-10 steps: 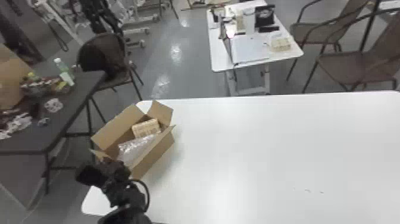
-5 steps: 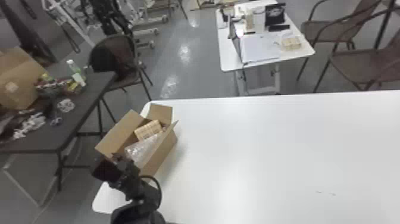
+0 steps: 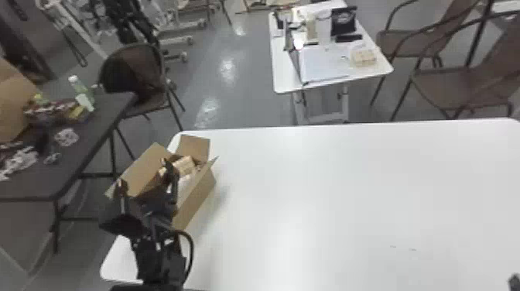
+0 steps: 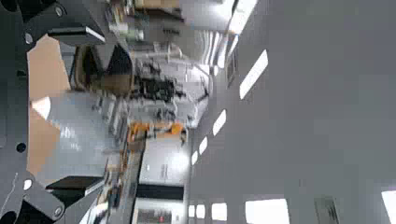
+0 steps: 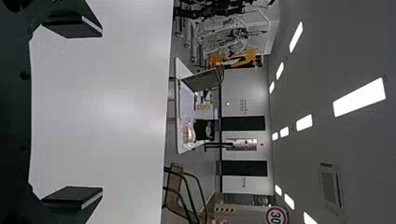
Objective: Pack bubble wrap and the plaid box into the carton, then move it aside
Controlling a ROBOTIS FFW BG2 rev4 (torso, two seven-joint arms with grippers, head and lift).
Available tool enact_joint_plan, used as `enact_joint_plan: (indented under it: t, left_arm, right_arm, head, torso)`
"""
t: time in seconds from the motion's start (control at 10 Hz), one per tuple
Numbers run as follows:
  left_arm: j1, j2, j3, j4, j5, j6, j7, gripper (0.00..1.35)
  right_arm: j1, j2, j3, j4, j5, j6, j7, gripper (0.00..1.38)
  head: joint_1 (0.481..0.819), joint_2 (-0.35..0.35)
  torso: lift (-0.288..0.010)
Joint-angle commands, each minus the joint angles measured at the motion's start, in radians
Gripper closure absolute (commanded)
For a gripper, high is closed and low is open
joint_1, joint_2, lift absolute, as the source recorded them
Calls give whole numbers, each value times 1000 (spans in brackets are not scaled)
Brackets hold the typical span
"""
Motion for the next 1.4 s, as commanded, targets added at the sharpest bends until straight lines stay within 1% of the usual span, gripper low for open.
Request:
enact_joint_plan:
  t: [0.0,0.1,0.2,0.3,0.4,0.5,0.6,0.8,1.0,1.3]
  left_arm:
    - [85,-26,-83,-72,9,4,-64,156]
    - [141,-39,-118,-81,-9,-9,-102,156]
    - [195,-34,-129,-89,-17,24,-124,156]
    - [229,-17,-120,-89,-48,42,-193,156]
    - [263,4,-107,-89,-75,62,-276,156]
    - [307,26,-116,-89,-94,74,-285,156]
    - [336,27,-124,-88,-98,87,-285,156]
    - [341,4,-112,-71,-101,82,-300,157]
    - [338,1,-112,-72,-101,88,-306,157]
    - [330,0,-110,-72,-92,102,-335,157]
  right_arm:
    - [19,1,10,-31,7,-6,-7,104]
    - [37,1,10,-45,7,-15,-10,101]
    - [51,1,10,-53,15,-24,-27,96]
    - [62,1,14,-51,30,-37,-38,96]
    - [77,1,29,-51,37,-66,-65,96]
    - [102,1,56,-50,44,-109,-127,99]
    - [122,1,79,-39,43,-141,-184,101]
    - [130,1,79,-30,41,-147,-187,101]
    - [125,1,86,-15,32,-146,-187,102]
    - [120,1,90,-15,29,-130,-187,102]
  head:
    - [695,210]
    - [695,153]
    - [695,102]
    - [695,70]
    - [695,47]
    - [695,34]
    - [695,26]
    - [695,28]
    - [695,33]
    - [695,27]
  torso:
    - [-27]
    - [-27]
    - [-27]
    - [-27]
    - [-27]
    - [-27]
    - [-27]
    - [-27]
    - [-27]
    - [-27]
